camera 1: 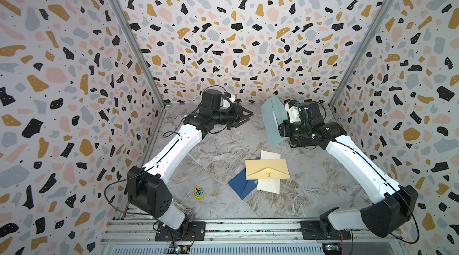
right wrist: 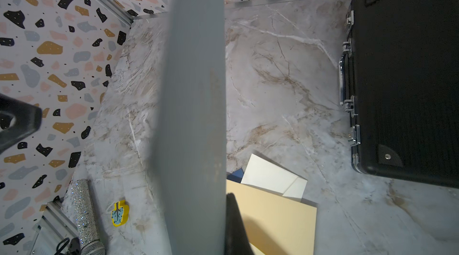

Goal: Take the letter paper out of the envelope
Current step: Pick up the envelope from the envelope, then take out the letter paper from the envelope.

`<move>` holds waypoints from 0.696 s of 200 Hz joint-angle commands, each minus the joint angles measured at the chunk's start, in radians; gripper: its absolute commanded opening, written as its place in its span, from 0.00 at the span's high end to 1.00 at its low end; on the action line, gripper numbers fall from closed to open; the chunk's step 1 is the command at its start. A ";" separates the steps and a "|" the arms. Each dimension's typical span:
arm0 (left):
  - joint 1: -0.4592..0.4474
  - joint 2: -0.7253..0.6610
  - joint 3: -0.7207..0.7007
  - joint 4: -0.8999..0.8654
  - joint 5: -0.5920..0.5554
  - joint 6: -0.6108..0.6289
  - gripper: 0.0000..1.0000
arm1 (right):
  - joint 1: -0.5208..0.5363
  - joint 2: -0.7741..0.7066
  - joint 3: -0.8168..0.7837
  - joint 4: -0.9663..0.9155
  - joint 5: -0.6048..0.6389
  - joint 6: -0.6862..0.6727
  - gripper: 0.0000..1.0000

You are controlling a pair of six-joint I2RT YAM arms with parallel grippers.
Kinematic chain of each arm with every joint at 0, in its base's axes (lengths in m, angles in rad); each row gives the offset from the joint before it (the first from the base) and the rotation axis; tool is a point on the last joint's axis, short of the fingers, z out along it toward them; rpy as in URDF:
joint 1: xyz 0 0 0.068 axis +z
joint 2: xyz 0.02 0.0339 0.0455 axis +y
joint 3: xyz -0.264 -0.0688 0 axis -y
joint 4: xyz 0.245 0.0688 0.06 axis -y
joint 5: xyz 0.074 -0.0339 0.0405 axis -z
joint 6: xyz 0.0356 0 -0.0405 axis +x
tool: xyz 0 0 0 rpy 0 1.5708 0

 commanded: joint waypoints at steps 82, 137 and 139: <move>-0.133 0.127 0.233 -0.198 -0.090 0.126 0.67 | 0.175 -0.017 0.057 -0.003 0.243 -0.185 1.00; -0.136 0.142 0.269 -0.281 -0.132 0.195 0.65 | 0.253 -0.017 0.052 0.014 0.353 -0.262 1.00; -0.136 0.143 0.269 -0.281 -0.133 0.196 0.65 | 0.256 -0.016 0.053 0.014 0.356 -0.264 1.00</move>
